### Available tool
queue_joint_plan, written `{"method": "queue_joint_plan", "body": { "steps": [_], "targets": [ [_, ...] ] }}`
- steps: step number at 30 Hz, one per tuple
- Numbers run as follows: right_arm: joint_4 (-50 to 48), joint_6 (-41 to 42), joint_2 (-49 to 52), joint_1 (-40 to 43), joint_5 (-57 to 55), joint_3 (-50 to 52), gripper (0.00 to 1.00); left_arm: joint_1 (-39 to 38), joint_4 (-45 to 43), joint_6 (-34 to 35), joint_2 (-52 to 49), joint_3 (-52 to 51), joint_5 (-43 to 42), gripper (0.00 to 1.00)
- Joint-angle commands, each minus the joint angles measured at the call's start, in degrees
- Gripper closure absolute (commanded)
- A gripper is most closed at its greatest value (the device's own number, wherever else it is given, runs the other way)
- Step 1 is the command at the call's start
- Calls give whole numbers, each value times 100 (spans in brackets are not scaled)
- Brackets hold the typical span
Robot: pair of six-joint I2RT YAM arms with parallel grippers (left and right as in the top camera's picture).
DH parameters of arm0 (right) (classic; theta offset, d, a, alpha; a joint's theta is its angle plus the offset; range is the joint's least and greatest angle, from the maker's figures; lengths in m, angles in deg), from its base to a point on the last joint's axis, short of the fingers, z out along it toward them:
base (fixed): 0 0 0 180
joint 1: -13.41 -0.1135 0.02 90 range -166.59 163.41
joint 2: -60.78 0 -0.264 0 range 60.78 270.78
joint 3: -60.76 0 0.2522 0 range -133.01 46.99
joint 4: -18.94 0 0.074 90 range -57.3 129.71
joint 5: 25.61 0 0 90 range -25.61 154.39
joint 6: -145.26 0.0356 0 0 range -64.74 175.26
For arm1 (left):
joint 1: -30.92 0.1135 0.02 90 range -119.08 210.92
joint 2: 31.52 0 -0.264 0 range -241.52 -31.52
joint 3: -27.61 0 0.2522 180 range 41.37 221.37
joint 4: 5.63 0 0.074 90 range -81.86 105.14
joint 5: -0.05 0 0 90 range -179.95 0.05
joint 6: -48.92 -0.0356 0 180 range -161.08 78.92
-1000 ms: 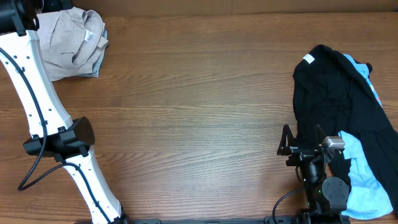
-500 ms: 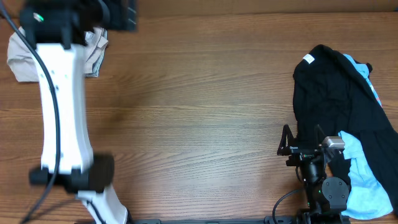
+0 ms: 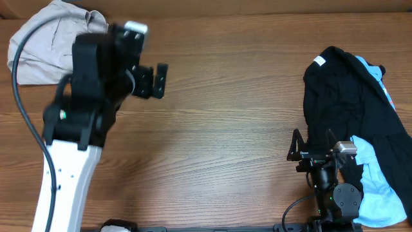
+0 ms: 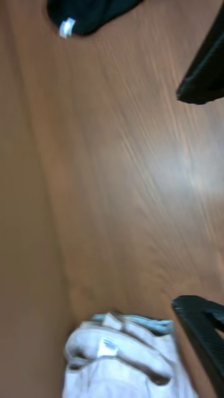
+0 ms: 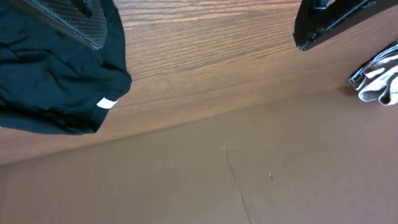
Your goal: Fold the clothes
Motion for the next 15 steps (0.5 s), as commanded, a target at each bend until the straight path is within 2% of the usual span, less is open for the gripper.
{"method": "queue_joint_plan", "body": {
  "steps": [1,6,9,10,15],
  "targets": [
    [-39,-24,-61,37,-35,61,0,199,-1062,140,1178,-1703,39,0],
    [-39,-22,-61,37,-35,59,0,243,-2251,136,2677,-3554,448,0],
    [-39,-22,-61,37,-35,61,0,382,-2715,70,3591,-4417,442,0],
    [-39,-24,-61,37,-35,61,0,520,-2911,44,4188,-4929,343,0],
    [-39,-24,-61,37,-35,61,0,866,-3499,-35,5300,-5974,138,0]
  ]
}}
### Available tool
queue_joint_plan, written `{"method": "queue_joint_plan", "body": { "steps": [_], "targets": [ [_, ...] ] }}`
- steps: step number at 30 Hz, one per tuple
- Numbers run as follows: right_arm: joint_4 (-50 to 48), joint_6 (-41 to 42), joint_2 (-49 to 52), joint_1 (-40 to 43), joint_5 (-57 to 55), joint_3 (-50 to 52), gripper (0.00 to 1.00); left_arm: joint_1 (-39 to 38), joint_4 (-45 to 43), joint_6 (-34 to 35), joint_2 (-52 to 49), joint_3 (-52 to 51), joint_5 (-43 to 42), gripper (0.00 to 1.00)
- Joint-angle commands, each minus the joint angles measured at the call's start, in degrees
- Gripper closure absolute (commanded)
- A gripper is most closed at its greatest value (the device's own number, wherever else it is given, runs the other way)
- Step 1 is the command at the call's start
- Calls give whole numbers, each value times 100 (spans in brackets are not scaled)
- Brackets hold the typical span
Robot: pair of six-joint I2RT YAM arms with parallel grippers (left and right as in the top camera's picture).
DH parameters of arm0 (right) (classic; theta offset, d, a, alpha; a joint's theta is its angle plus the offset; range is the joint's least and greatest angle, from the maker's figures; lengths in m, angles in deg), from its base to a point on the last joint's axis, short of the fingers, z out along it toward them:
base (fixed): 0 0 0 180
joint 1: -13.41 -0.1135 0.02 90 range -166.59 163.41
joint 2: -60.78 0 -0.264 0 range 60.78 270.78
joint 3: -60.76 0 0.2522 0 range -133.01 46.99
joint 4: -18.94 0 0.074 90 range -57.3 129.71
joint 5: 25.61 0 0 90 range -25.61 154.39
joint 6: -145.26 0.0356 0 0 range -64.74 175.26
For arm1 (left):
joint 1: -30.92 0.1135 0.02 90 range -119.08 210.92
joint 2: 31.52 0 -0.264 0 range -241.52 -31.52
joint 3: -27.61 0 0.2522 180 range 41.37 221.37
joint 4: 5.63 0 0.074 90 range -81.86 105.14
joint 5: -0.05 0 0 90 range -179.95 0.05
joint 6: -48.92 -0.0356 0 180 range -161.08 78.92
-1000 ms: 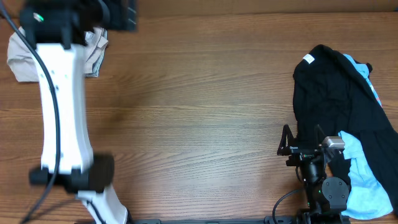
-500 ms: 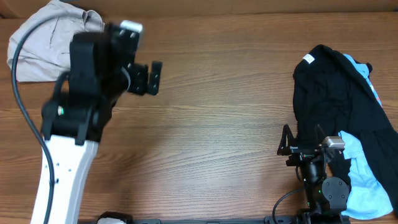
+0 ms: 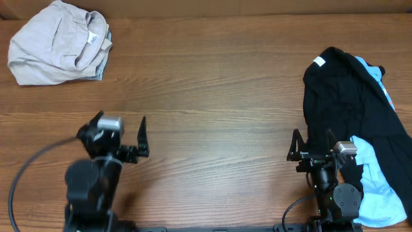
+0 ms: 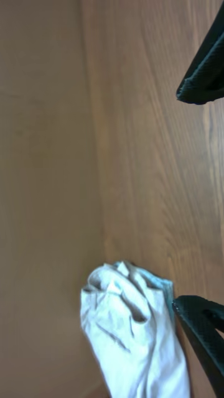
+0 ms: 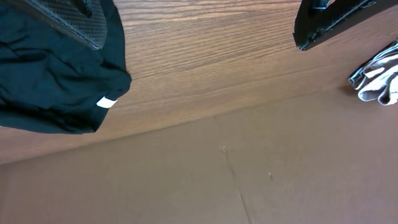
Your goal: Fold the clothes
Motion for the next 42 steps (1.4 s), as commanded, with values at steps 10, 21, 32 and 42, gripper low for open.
{"method": "queue_joint_plan", "body": {
  "steps": [10,21,32,42],
  "targets": [
    [-35,-17,-57,39,-35,61,0,796,-680,-107,2004,-1609,-413,0],
    [-35,-17,-57,39,-35,61,0,986,-1036,-109,2479,-2197,-389,0],
    [-35,-17,-57,39,-35,61,0,761,-1427,-109,2479,-2793,-304,0],
    [-35,-17,-57,39,-35,61,0,765,-938,-22,2479,-2793,-299,0]
  ]
}}
